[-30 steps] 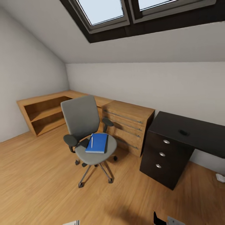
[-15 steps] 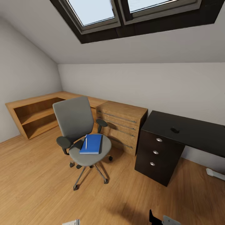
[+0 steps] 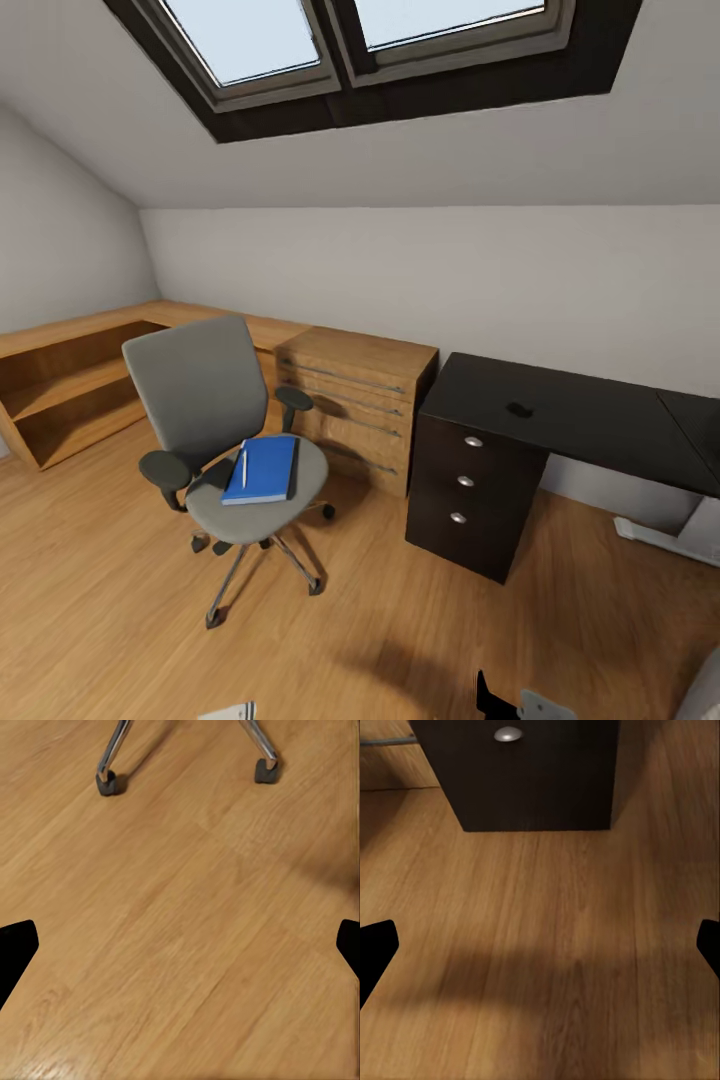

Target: In the bedroom, organize the workspace by keeping the computer under the desk, ensuring the monitor is on the desk, placing the keyboard on the desk next to the monitor, placing the mouse on the desk next to the keyboard, moving the folder from the swivel chair onto the desk next to the mouse, stacking the notebook on top of the folder with the pen on top of the notebook, and positioning the swivel chair next to the desk.

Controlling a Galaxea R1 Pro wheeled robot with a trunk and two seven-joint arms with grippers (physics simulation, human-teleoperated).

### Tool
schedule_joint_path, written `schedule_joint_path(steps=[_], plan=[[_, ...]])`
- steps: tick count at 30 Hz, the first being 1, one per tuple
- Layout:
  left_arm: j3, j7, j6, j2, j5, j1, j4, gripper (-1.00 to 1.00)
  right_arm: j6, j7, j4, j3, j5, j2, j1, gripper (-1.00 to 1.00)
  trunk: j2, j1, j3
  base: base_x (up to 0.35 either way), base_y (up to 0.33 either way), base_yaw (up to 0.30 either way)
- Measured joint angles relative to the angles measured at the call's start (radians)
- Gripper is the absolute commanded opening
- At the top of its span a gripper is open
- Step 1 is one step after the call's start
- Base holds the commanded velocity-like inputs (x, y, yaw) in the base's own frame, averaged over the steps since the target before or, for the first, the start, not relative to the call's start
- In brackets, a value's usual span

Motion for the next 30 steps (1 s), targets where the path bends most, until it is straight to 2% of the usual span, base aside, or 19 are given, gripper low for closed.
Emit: schedule_joint_path(steps=[5, 9, 30], plan=[[0.0, 0.0, 0.001, 0.0, 0.0, 0.0, 0.004, 1.0, 0.0, 0.0, 0.0, 0.001, 0.001, -0.001, 0.0, 1.0, 0.0, 0.0, 0.004, 0.026, 0.0, -0.266], [0.001, 0.0, 0.001, 0.0, 0.0, 0.0, 0.005, 1.0, 0.0, 0.0, 0.0, 0.001, 0.001, -0.002, 0.0, 1.0, 0.0, 0.0, 0.007, 0.233, 0.0, -0.151], [0.001, 0.004, 0.0, -0.001, 0.001, 0.0, 0.003, 1.0, 0.004, -0.001, 0.002, 0.002, -0.002, 0.005, 0.0, 1.0, 0.147, -0.081, 0.074, 0.267, 0.0, -0.008]])
